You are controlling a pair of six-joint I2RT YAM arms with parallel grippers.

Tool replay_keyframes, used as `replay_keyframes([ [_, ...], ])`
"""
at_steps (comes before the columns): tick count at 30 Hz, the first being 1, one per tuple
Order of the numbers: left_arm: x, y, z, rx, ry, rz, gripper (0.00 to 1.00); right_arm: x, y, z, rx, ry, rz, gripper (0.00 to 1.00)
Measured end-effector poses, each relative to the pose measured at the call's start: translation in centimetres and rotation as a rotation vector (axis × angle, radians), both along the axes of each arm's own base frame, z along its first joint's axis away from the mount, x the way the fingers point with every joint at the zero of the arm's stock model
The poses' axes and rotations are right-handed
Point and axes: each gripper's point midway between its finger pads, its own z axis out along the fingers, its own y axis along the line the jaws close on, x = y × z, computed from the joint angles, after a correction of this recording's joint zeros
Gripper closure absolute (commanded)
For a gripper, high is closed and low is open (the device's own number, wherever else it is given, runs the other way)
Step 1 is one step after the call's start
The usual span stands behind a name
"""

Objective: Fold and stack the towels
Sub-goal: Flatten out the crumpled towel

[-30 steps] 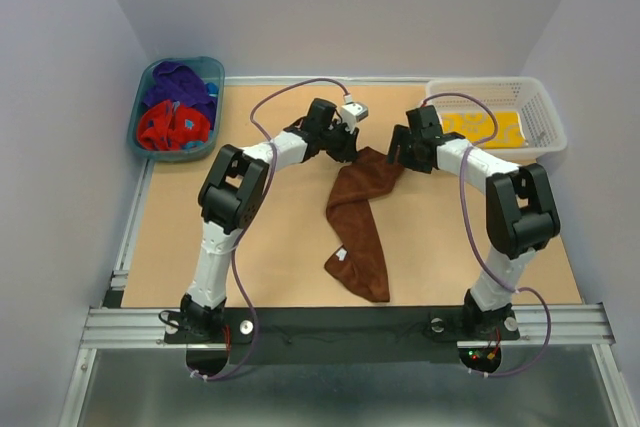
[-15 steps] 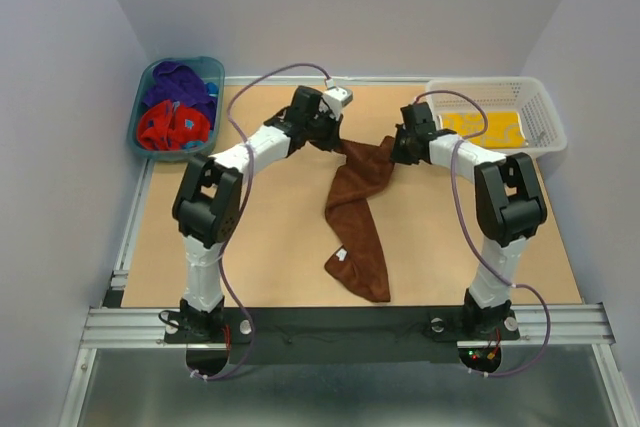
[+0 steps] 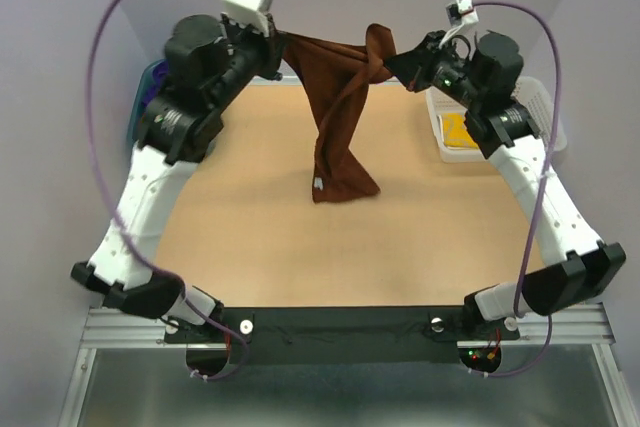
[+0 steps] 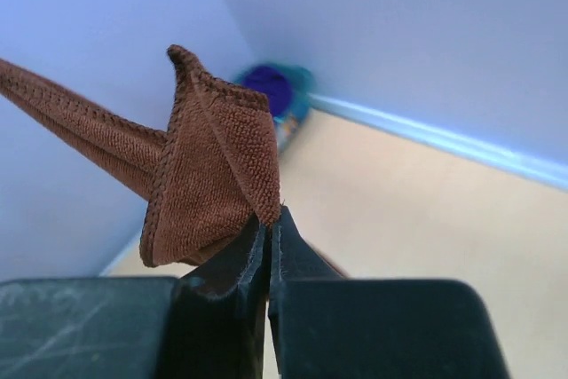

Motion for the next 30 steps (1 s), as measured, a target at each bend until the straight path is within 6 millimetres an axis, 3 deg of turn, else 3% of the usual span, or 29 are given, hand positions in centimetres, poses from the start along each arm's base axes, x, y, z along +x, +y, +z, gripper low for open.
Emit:
replay_keyframes([
  [3,-5.6,1.3,5.6,-0.080,-0.099,-0.056,1.00,-3.8,0.9,4.9,0.039,-0.116,0.116,0.92],
  [6,-9.9,2.8,7.7,-0.138,-0.124,-0.103,1.00,-7.6,1.8,8.3,0.079,-0.191,0.219,0.90],
  [7,-10.6,2.9,7.8,-0.147,-0.119,-0.114,1.00,-8.9,1.8,9.0,0.093,-0.201,0.246,0.88],
  [10,-12.0,3.0,7.3,-0.178,-0.087,-0.150,1.00,-10.1,1.5,9.5,0.111,-0.203,0.258,0.87],
  [13,-11.3,2.4,4.4,-0.176,-0.009,-0.146,1.00,-9.6,1.4,6.9,0.109,-0.136,0.234,0.87],
  [15,-9.8,1.6,0.4,-0.146,0.078,-0.128,1.00,-8.0,1.3,3.4,0.095,-0.055,0.190,0.87],
  [17,-7.7,0.9,-5.7,-0.098,0.209,-0.089,1.00,-5.7,1.0,-1.8,0.065,0.069,0.125,0.87],
  [18,-7.1,0.8,-7.3,-0.087,0.241,-0.076,1.00,-4.1,0.7,-5.3,0.041,0.147,0.071,0.87],
  [20,-4.3,0.0,-14.7,-0.034,0.391,-0.030,1.00,-2.2,0.0,-10.1,0.000,0.256,-0.002,0.85],
  [21,-3.4,-0.3,-17.2,-0.013,0.443,-0.015,1.00,-0.9,-0.6,-13.5,-0.034,0.329,-0.062,0.84],
  [23,-1.0,-1.1,-24.7,0.039,0.591,0.021,1.00,0.6,-2.4,-19.6,-0.105,0.454,-0.182,0.81],
  [25,-0.1,-1.8,-31.0,0.090,0.724,0.031,1.00,1.1,-4.1,-24.2,-0.170,0.547,-0.276,0.76],
  [26,0.0,-2.1,-35.3,0.126,0.813,0.037,1.00,1.0,-5.1,-26.2,-0.205,0.589,-0.324,0.68],
  [28,-0.5,-2.3,-39.4,0.156,0.907,0.033,1.00,0.3,-7.6,-29.8,-0.285,0.664,-0.419,0.57],
  [30,-1.4,-2.5,-43.0,0.181,0.989,0.025,1.00,-0.7,-9.5,-31.8,-0.353,0.704,-0.480,0.49],
])
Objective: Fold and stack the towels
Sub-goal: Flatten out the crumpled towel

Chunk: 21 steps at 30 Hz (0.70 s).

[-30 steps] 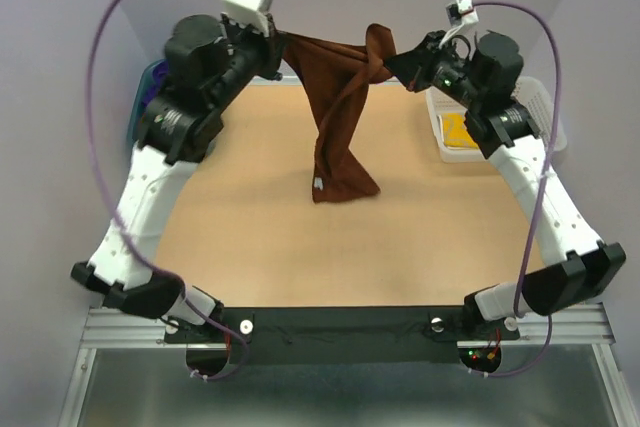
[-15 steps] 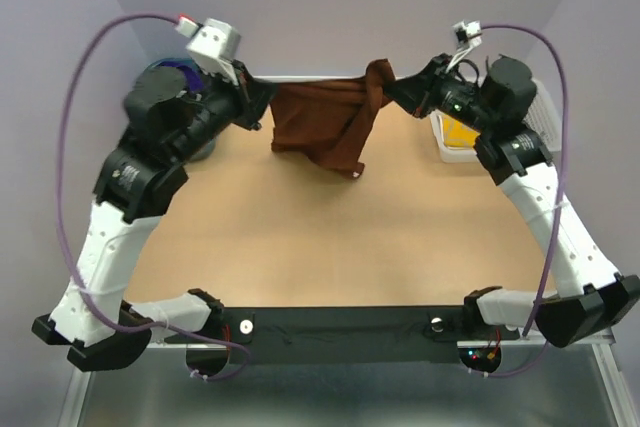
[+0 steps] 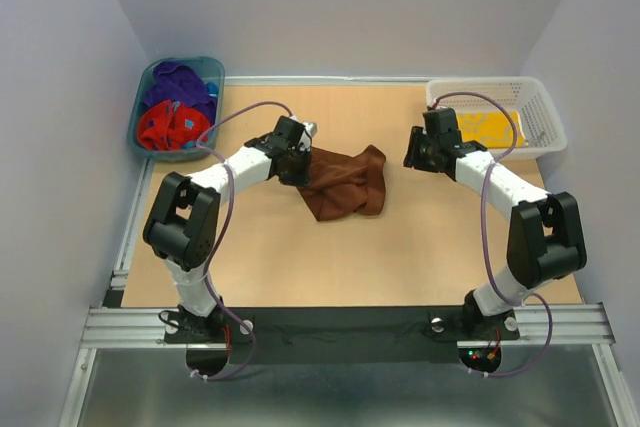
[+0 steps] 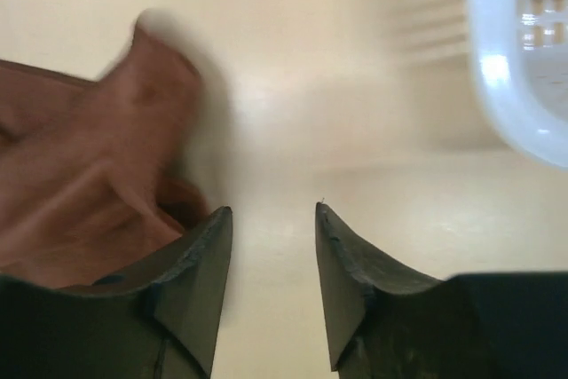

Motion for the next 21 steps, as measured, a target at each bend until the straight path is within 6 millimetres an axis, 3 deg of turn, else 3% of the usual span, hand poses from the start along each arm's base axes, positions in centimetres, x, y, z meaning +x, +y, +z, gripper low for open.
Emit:
replay_keyframes([
  [2,-0.9,-0.2,-1.9,0.007,0.048,-0.010,1.00,-0.3,-1.1,-0.5,-0.043,0.017,-0.016,0.45],
  [4,-0.9,-0.8,-2.0,-0.006,0.046,-0.023,1.00,-0.3,-1.4,-0.5,-0.071,0.013,-0.004,0.44],
  [8,-0.3,-1.8,-1.3,-0.042,0.005,-0.039,1.00,-0.7,-0.1,-0.5,-0.052,0.020,0.090,0.31],
  [10,-0.1,-2.0,-1.2,-0.046,-0.004,-0.040,1.00,-0.2,1.1,-0.2,-0.032,0.020,0.144,0.30],
  [16,0.1,-2.0,-1.1,-0.048,-0.011,-0.041,1.00,4.7,3.8,0.1,-0.001,-0.002,0.196,0.27],
  [21,0.1,-2.0,-1.1,-0.046,-0.017,-0.045,1.00,8.4,5.6,-2.2,0.043,0.025,0.178,0.28],
])
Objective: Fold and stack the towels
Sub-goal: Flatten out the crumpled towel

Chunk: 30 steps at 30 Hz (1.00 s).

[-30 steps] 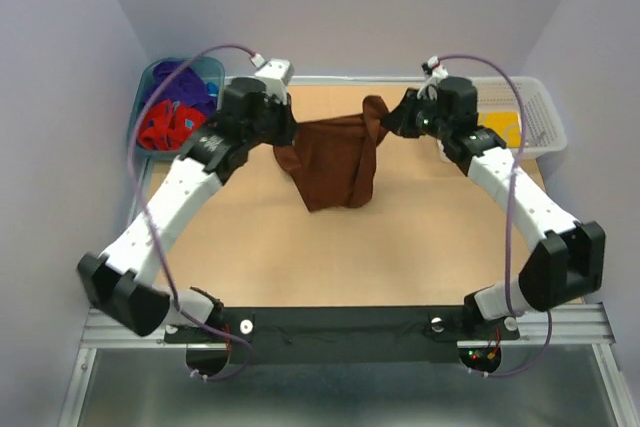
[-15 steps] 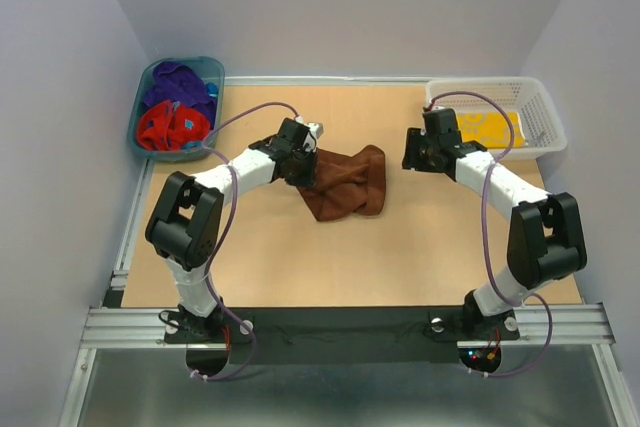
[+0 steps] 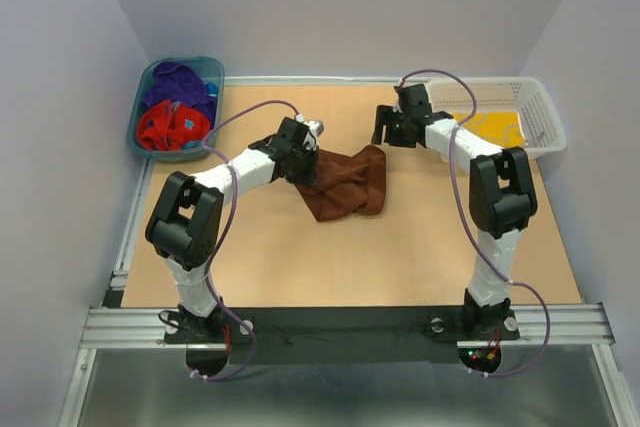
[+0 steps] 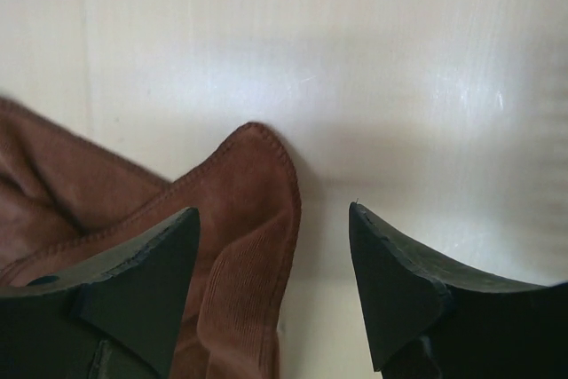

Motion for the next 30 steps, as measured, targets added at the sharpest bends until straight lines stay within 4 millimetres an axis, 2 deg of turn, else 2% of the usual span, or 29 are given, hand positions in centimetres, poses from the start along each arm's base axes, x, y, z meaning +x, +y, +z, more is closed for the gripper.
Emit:
replay_keyframes([
  [4,0.0,0.1,0.0,0.004,-0.003,-0.004,1.00,1.1,0.5,-2.8,0.006,0.051,-0.011,0.33],
  [9,0.0,0.1,0.0,0.008,-0.006,-0.009,1.00,1.5,0.8,-4.8,-0.017,0.074,0.025,0.37],
  [16,0.0,0.1,-0.1,0.011,-0.008,-0.013,1.00,1.6,1.0,-5.4,-0.088,0.050,0.121,0.39],
  [23,-0.3,0.5,-0.5,0.024,-0.001,-0.016,1.00,1.4,2.7,-5.8,-0.190,0.008,0.219,0.50],
  [26,-0.3,0.8,-0.6,0.040,-0.003,-0.010,1.00,1.6,3.2,-5.9,-0.223,-0.010,0.239,0.63],
  [30,-0.4,1.7,-0.4,0.075,-0.020,0.005,1.00,1.9,3.2,-5.9,-0.249,-0.021,0.239,0.87],
])
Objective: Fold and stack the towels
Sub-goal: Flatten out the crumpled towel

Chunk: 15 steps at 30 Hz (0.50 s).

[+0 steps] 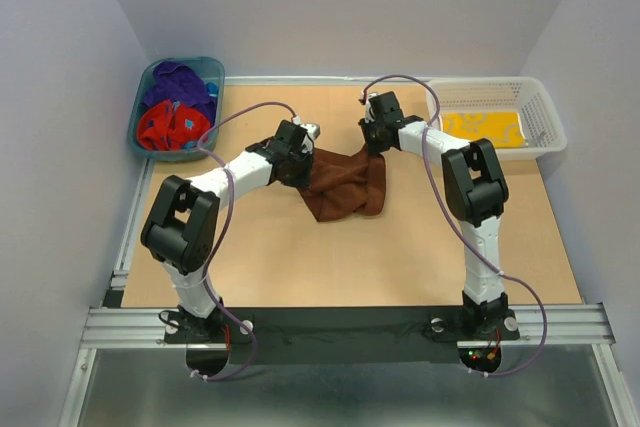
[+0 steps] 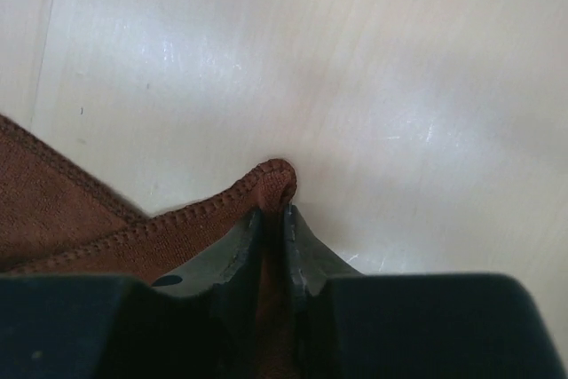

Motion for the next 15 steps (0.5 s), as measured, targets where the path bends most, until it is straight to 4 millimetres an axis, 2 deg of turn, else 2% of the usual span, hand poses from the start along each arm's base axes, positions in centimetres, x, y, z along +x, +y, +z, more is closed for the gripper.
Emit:
replay_keyframes([
  [2,0.0,0.7,0.4,0.026,-0.015,0.014,1.00,0.1,-0.1,0.3,-0.017,-0.008,-0.005,0.99],
  [6,0.5,2.1,1.6,0.056,-0.055,0.041,1.00,0.7,-0.6,1.2,-0.045,-0.028,-0.025,1.00],
  [9,1.8,3.6,3.3,0.082,-0.100,0.081,1.00,1.3,-0.8,3.1,-0.057,-0.064,-0.033,1.00],
  [10,2.4,4.0,4.0,0.087,-0.118,0.095,1.00,1.4,-0.8,4.3,-0.051,-0.085,-0.033,1.00],
  [11,3.1,4.5,4.9,0.090,-0.138,0.110,1.00,1.7,-0.7,6.6,-0.044,-0.124,-0.037,1.00],
  [13,4.6,5.2,7.0,0.092,-0.185,0.138,1.00,2.1,-0.7,9.7,-0.030,-0.183,-0.044,0.99],
  [14,5.3,5.5,8.1,0.090,-0.205,0.151,1.00,2.3,-0.7,12.6,-0.011,-0.237,-0.052,1.00],
  [15,6.2,5.7,9.6,0.084,-0.237,0.166,1.00,2.5,-0.7,14.4,0.000,-0.271,-0.057,0.99],
])
